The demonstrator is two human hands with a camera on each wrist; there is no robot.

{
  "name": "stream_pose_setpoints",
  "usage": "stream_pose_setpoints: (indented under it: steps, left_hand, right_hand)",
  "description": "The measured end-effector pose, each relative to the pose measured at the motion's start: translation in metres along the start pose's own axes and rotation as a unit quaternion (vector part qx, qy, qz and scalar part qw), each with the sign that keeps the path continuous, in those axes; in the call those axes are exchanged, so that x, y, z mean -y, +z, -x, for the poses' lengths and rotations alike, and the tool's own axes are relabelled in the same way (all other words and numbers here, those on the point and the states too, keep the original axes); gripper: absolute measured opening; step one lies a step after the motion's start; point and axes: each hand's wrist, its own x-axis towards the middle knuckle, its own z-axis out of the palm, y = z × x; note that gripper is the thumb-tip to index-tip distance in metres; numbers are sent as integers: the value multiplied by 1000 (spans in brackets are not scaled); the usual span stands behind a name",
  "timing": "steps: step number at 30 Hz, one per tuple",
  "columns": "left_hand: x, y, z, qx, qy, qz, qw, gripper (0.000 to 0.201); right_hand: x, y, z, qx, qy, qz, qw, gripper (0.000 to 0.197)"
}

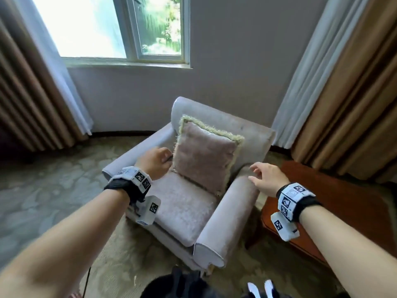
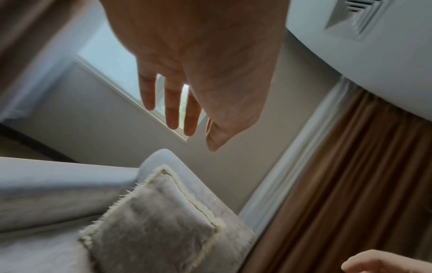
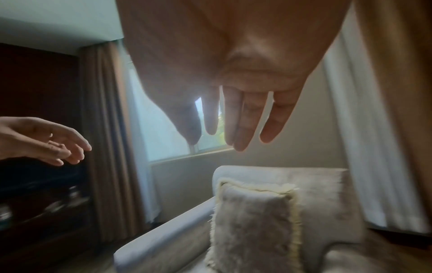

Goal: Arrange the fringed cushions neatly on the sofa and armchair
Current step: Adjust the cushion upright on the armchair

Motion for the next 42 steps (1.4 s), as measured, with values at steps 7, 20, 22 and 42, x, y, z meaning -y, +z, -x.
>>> stream_pose_setpoints:
  steps: [7, 20, 22, 42]
  left_hand:
    - [103, -13, -11, -29, -129, 22, 991, 26]
    - [235, -44, -162, 3, -82, 5, 997, 26]
    - [241, -36, -192, 16, -68, 15, 997, 25]
    - [262, 173, -491, 198, 55, 19, 978, 37]
  right_hand:
    - [75, 44, -105, 69, -95, 4, 993, 17]
    - [183, 97, -249, 39, -48, -17, 998, 14]
    - [184, 101, -263, 41, -33, -12, 999, 15]
    - [9, 165, -466, 121, 197, 28, 972, 45]
